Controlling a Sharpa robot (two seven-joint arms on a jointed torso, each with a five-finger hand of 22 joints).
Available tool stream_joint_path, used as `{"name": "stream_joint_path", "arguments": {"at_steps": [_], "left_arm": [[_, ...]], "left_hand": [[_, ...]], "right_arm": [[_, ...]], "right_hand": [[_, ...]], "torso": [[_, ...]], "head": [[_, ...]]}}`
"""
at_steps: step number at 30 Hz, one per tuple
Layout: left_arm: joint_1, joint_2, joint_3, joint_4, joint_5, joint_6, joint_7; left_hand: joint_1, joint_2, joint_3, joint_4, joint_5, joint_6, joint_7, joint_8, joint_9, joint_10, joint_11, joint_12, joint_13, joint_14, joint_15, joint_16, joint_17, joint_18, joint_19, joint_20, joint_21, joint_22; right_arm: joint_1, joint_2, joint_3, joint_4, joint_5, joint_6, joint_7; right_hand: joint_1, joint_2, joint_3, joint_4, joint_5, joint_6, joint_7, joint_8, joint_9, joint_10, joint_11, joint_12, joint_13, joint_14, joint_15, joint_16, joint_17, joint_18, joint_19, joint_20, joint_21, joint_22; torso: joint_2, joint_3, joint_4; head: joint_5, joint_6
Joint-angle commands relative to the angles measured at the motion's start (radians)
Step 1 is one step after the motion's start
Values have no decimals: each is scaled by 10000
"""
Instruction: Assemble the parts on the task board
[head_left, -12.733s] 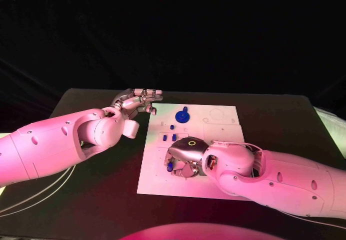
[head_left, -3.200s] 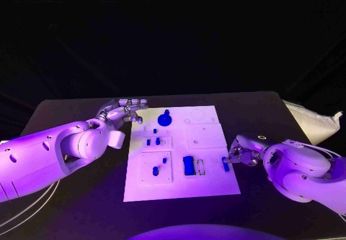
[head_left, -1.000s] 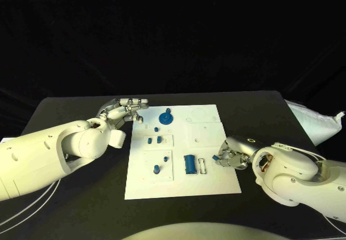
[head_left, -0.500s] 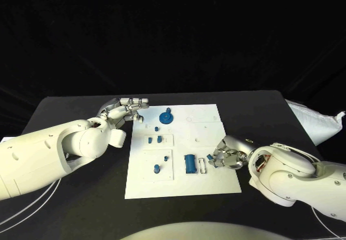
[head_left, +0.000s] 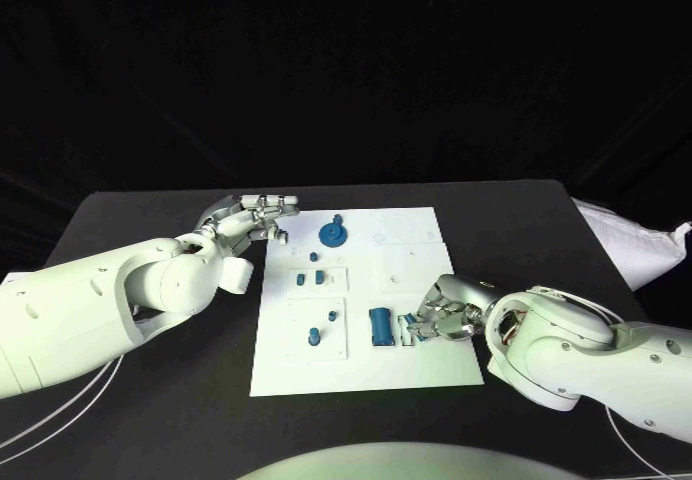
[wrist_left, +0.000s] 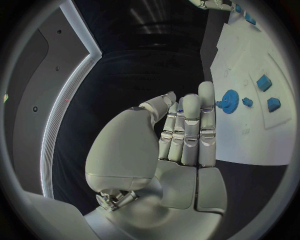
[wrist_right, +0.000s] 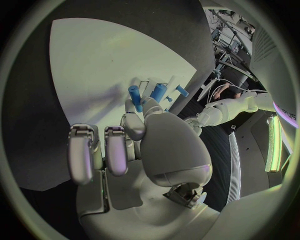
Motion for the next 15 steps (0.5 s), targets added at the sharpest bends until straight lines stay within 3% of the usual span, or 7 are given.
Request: {"name": "stream_joint_path", "arguments": {"at_steps": [1,3,7,15], "left_arm": [[3,11,6,27,35,169,31],[3,11,6,27,35,171,29],[3,11,6,29,35,180,21],[3,17,6,21,35,200,-6]], "left_hand": [[2,59,-20,-20,50,-66,-1,45,-12,-60,14,18,-5,-42,-8,-56,-12,114,-31,2,-32,-17],[2,59,-20,-20,50,-66,-1,45,-12,-60,14,18,-5,-42,-8,-56,-12,114,-31,2,-32,-17],[2,59,-20,-20,50,-66,-1,45,-12,-60,14,18,-5,-42,-8,-56,-12,114,-31,2,-32,-17],[2,59,-20,-20,50,-66,-1,45,-12,-60,14,18,-5,-42,-8,-56,-12,114,-31,2,-32,-17]], "right_arm": [[-18,48,0,-36,165,350,-72],[-19,82,0,-62,232,421,-71],[-23,158,0,-101,321,469,-67],[-27,238,0,-171,364,562,-75]], "right_hand": [[-120,4,-21,92,27,47,-5,-19,11,85,-26,19,1657,777,-24,-69,1216,-172,125,-9,60,1336],[-215,32,-15,184,43,67,-14,-16,16,76,-30,-35,1623,775,-25,-80,1203,-171,123,-10,58,1334],[-537,117,-20,486,510,117,-37,-8,36,59,-50,-206,1509,767,-41,-109,1169,-166,112,-22,44,1317],[-695,120,-60,635,650,213,-66,40,77,105,-69,-149,1551,767,-57,-117,1164,-165,112,-37,41,1316]], "torso": [[0,5,-2],[0,5,-7],[6,15,-10],[1,5,-2]], "head": [[9,-7],[8,-15],[19,-12],[11,-44]]}}
